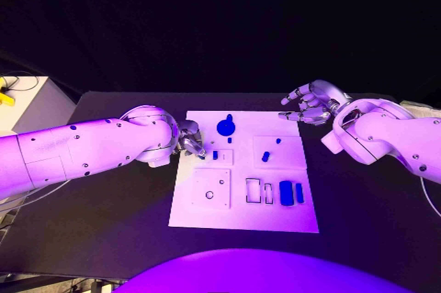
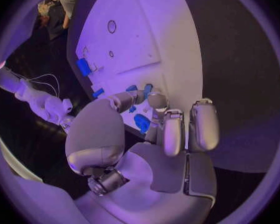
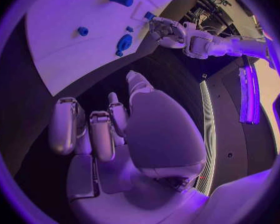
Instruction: Assemble the parts on the task board
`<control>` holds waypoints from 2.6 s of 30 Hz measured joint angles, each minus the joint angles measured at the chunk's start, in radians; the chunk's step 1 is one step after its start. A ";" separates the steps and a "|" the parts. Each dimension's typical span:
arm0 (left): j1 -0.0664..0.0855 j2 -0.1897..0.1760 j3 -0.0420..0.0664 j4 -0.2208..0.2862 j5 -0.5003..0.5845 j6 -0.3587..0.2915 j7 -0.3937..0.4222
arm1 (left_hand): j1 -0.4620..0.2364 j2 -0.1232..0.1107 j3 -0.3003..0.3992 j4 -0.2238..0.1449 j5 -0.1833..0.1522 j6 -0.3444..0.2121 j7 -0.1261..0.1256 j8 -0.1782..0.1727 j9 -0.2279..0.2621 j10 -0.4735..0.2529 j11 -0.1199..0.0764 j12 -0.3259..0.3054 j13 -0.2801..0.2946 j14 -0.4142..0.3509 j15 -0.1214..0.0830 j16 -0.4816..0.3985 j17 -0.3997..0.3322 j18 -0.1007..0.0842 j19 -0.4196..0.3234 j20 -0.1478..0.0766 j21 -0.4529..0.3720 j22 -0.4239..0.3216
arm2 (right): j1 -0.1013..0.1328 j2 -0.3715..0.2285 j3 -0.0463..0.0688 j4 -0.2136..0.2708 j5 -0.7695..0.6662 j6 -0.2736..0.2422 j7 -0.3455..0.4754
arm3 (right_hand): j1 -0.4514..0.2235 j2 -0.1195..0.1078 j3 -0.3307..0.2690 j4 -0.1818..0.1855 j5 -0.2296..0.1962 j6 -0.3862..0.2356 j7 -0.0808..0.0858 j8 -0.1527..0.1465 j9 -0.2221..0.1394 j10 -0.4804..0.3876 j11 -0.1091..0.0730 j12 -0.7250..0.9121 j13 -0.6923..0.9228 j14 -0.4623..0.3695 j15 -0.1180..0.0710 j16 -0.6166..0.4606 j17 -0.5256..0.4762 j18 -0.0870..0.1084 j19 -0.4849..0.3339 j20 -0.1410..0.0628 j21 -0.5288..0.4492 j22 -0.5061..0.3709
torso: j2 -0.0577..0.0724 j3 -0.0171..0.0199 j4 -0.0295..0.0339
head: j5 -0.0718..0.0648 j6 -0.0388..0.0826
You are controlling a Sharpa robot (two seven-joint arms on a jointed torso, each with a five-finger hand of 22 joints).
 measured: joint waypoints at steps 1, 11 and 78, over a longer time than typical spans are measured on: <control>0.000 0.000 0.000 0.000 -0.001 0.000 0.000 | 0.000 0.000 0.000 0.000 0.000 0.001 -0.001 0.000 0.000 0.000 0.000 0.000 0.001 0.000 0.000 0.000 0.000 0.000 0.000 0.000 0.002 0.000 | 0.000 0.000 0.000 0.000 0.000 0.000 0.000 | 0.000 0.000 0.000 0.000 0.000 0.000 0.000 0.000 0.000 0.000 0.000 0.000 0.000 0.000 0.000 0.000 0.000 0.000 0.000 0.000 0.000 0.000 | 0.000 0.0000 0.0000 | 0.000 0.000; 0.000 0.000 0.000 0.001 -0.016 0.003 0.001 | 0.000 0.000 0.000 0.000 0.008 0.005 0.002 0.008 0.000 0.000 0.000 0.000 -0.008 0.000 0.000 0.005 0.000 0.000 0.007 0.000 0.006 0.012 | 0.000 0.000 0.000 0.000 0.000 0.000 0.000 | 0.000 0.000 0.000 0.000 0.000 0.000 0.000 0.000 0.000 0.000 0.000 0.000 0.000 0.000 0.000 0.000 0.000 0.000 0.000 0.000 0.000 0.001 | 0.000 0.0002 -0.0003 | 0.000 0.000; -0.002 0.001 -0.002 -0.017 0.001 0.004 -0.005 | -0.118 -0.002 -0.232 0.079 -0.007 0.054 -0.033 0.008 -0.002 0.014 -0.007 0.005 -0.005 0.000 -0.007 0.005 0.000 0.000 0.011 -0.003 0.009 0.013 | -0.003 0.000 0.000 -0.003 0.000 0.002 0.001 | -0.008 0.000 0.000 0.000 0.004 0.000 0.000 0.004 -0.002 0.000 0.000 0.000 -0.001 0.000 0.000 0.000 0.001 0.000 0.000 0.000 -0.004 0.000 | 0.000 -0.0004 0.0000 | -0.005 0.000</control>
